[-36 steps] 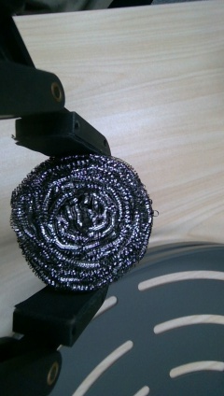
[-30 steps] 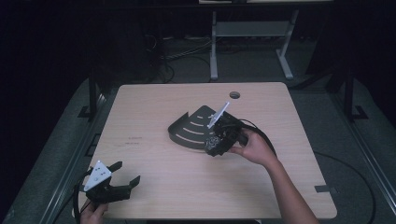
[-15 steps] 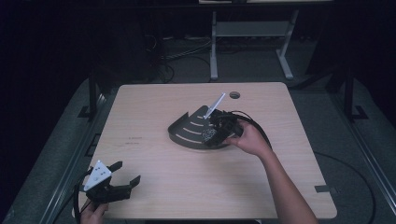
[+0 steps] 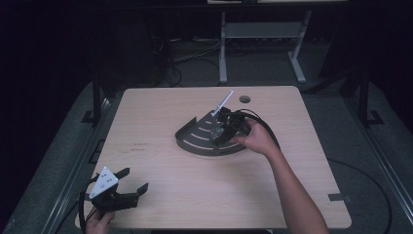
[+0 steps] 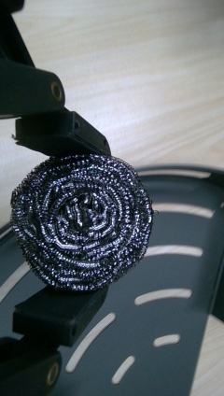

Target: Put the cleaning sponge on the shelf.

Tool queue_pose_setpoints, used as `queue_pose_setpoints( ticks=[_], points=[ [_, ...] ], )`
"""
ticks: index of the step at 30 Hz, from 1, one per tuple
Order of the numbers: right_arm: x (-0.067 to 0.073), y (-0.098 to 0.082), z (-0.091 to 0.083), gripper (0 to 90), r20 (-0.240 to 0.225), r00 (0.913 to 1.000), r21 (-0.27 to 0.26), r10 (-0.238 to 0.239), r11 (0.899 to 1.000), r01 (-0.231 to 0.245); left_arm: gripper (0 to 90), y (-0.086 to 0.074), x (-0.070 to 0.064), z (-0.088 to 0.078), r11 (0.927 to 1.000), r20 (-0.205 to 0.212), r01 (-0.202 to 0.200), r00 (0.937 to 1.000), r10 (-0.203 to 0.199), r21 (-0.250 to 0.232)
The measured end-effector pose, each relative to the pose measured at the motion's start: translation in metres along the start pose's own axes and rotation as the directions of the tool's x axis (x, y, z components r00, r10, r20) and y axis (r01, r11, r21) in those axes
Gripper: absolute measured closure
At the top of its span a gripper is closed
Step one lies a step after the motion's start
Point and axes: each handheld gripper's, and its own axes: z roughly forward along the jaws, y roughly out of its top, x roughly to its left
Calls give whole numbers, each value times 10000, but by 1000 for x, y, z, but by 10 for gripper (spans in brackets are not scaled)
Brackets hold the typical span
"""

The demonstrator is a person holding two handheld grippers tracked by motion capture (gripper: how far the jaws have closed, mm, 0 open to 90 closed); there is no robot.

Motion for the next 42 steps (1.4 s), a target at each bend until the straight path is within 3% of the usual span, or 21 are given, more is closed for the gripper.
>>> queue_pose_setpoints(
  ticks=[6,18,31,42],
  points=[
    [-15,-5,7,317,-28,9993,-7,369,9993,-369,133,0,0,4,9999,136,-81,9999,80,84],
    [-30,-5,25,312,74,9944,97,1053,9944,-1054,133,2,1,7,10000,202,-89,9998,88,44],
    [-35,-1,50,309,158,9926,602,1202,9908,-1209,133,2,3,5,10000,164,-1,9999,2,-50],
    [-34,-1,54,306,200,9931,809,1155,9899,-1167,133,2,4,4,10000,133,12,9999,-11,-82]
  ],
)
